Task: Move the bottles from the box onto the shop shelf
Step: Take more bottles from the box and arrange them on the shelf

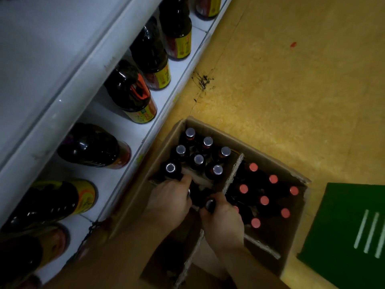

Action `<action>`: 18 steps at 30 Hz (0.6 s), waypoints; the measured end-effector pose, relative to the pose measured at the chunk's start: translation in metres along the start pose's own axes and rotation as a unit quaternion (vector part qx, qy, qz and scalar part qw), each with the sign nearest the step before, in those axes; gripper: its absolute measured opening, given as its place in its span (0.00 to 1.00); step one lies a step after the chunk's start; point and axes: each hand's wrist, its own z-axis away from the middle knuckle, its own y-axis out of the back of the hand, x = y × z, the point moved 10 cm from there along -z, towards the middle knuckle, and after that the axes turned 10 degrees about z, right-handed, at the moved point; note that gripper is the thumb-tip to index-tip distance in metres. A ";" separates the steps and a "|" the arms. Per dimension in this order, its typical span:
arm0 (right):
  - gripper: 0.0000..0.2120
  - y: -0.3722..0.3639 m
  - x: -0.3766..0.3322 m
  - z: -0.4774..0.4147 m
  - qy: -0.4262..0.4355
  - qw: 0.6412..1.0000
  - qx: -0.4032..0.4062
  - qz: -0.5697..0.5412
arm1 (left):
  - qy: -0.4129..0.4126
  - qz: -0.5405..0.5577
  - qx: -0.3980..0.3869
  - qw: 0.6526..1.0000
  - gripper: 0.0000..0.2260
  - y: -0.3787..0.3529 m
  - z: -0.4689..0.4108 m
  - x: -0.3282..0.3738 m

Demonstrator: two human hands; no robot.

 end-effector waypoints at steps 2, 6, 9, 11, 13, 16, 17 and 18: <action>0.12 0.009 -0.002 0.006 -0.003 1.000 0.004 -0.012 | 0.004 0.014 0.010 1.000 0.12 0.010 0.008 0.005; 0.09 0.028 -0.010 0.015 -0.009 1.000 0.017 -0.022 | 0.012 0.032 0.026 0.999 0.12 0.031 0.021 0.016; 0.10 0.041 -0.017 0.021 0.001 0.999 0.022 -0.025 | 0.022 0.051 0.026 0.998 0.11 0.042 0.030 0.023; 0.11 0.049 -0.020 0.026 0.007 0.999 0.022 -0.027 | 0.025 0.059 0.033 0.997 0.10 0.050 0.035 0.029; 0.12 0.058 -0.023 0.031 0.016 0.999 0.027 -0.030 | 0.028 0.068 0.040 0.996 0.11 0.057 0.040 0.034; 0.11 0.071 -0.027 0.039 0.029 0.999 0.037 -0.027 | 0.036 0.085 0.057 0.994 0.12 0.069 0.050 0.041; 0.11 0.076 -0.027 0.042 0.029 0.999 0.037 -0.026 | 0.041 0.093 0.062 0.993 0.12 0.072 0.054 0.043; 0.12 0.081 -0.027 0.045 0.031 0.998 0.038 -0.026 | 0.045 0.100 0.066 0.992 0.13 0.075 0.058 0.045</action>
